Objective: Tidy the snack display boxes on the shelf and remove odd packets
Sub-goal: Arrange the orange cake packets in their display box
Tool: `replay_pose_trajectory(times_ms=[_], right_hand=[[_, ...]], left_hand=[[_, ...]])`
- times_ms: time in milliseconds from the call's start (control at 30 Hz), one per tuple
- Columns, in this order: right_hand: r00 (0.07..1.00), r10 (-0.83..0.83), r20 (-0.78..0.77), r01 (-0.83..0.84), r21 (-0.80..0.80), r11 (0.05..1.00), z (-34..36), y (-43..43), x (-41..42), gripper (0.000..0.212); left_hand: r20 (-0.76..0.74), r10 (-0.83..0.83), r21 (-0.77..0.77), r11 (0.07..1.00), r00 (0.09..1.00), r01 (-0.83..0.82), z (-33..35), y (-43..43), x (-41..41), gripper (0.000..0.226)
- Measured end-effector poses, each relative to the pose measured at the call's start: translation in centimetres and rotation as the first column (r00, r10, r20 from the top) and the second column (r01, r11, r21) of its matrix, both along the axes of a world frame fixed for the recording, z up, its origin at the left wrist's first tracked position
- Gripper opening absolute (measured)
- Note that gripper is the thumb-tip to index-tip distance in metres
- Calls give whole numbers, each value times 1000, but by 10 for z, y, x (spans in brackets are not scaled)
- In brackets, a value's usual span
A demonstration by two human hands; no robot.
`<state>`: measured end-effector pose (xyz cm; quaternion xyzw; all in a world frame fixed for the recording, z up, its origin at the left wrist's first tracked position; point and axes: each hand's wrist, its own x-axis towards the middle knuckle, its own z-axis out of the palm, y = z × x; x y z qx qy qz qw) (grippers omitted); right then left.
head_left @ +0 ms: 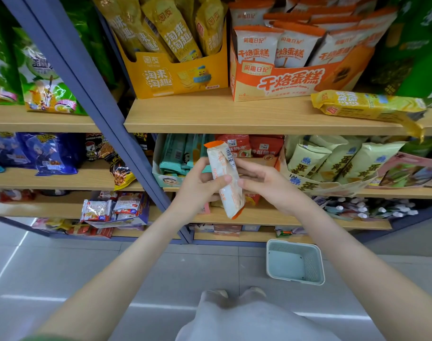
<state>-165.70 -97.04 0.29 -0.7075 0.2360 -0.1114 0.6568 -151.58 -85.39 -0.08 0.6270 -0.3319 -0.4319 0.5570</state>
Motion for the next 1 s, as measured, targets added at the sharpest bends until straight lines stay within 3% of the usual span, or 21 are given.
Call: replay_pose_trajectory(times_ms=[133,300,367,467,533,667,767,867,933,1000], right_hand=[[997,-83,2,83,46,996,4,-2,1,50],[998,44,44,-51,182,982,25,4,7,42],[993,90,-71,-95,-69,993,37,10,14,52],[993,-5,-115,-48,-455,889,56,11,26,47],[998,-36,-49,5,-531,848,72,9,29,45],[1000,-5,14,12,-647,762,104,-1,42,49],[998,4,70,48,-716,696,128,-12,50,57],[972,-113,206,235,-838,493,138,-36,54,68],[945,-204,256,305,-913,271,137,-56,58,74],[918,-312,247,255,-967,-16,130,-74,67,75]], left_hand=[[-13,-89,-31,996,996,88,6,2,10,36],[232,-63,-44,996,971,75,15,-3,20,52],[276,-57,-75,994,959,80,23,-7,23,59],[294,-24,-170,983,955,77,40,-9,35,83],[313,-10,-270,958,950,99,57,-8,48,79],[513,56,-360,920,856,156,99,-13,67,37],[601,238,-504,854,763,131,128,-21,79,36],[499,476,-695,719,724,6,152,-27,92,37],[425,580,-762,643,695,-72,162,-34,95,38],[375,607,-780,615,701,-116,167,-42,92,39]])
